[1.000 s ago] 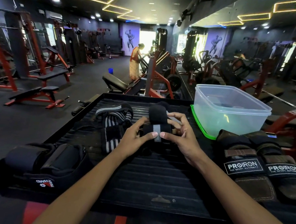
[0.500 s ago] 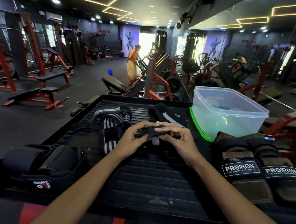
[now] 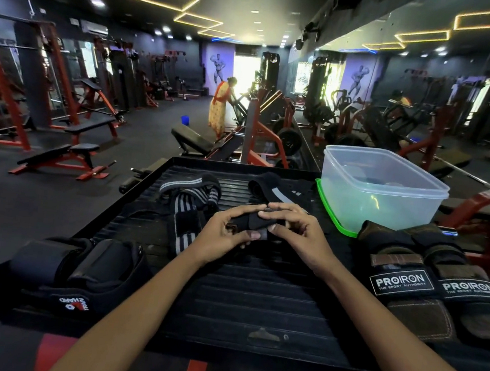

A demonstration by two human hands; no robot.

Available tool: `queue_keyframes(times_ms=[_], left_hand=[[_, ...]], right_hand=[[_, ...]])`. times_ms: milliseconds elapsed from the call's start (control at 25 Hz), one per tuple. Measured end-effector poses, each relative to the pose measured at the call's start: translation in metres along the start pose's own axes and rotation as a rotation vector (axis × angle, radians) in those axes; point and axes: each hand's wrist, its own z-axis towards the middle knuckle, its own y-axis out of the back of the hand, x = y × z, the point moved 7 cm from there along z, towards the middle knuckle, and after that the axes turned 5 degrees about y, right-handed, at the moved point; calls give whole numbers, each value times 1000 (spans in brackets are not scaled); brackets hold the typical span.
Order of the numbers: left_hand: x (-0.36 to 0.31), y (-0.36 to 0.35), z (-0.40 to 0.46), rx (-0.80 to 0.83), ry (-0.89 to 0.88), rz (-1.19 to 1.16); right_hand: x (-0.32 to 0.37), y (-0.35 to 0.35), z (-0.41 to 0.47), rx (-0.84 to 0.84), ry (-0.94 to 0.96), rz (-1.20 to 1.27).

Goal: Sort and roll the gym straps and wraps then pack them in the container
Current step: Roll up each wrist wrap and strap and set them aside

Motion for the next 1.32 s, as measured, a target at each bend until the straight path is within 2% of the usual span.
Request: queue_keyframes(times_ms=[240, 520, 640, 840, 1120, 1320], left_hand=[[1, 2, -1, -21, 17, -74], [0, 1, -3, 7, 108, -244], [0, 3, -2, -33, 77, -131], [-2, 4, -2, -49, 69, -55], [-5, 6, -4, -52, 38, 21], [-10, 4, -8, -60, -14, 137]], right_hand=[[2, -2, -2, 51, 56, -142], [1, 0, -2, 6, 22, 15], [-3, -2, -3, 7, -25, 61], [-3, -2, -2, -18, -89, 149], [-6, -6, -6, 39, -169, 321], [-12, -7, -7, -13, -187, 190]])
